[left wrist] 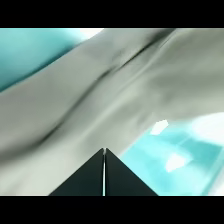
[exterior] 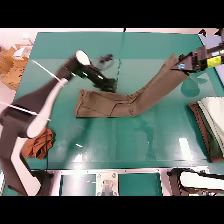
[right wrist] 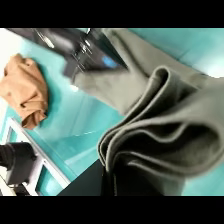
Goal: Fold the shirts.
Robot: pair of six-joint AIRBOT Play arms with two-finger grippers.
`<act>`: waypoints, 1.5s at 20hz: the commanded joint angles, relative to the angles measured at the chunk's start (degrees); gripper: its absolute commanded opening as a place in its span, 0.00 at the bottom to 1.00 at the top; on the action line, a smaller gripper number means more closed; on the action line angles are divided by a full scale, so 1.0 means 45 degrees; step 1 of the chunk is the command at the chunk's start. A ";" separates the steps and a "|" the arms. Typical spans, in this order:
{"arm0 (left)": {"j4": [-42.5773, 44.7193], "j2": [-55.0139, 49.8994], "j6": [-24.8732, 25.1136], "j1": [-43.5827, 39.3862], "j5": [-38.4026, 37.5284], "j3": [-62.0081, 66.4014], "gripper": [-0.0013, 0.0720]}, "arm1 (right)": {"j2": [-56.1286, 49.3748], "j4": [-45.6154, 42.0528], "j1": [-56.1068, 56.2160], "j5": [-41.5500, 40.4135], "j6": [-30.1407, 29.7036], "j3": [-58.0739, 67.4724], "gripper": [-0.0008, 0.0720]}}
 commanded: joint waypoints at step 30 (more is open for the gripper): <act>0.5863 0.1574 -0.1681 0.4920 -0.4945 0.1355 0.05 | -0.3871 -0.1681 0.1933 -0.5872 0.1180 -0.4367 0.77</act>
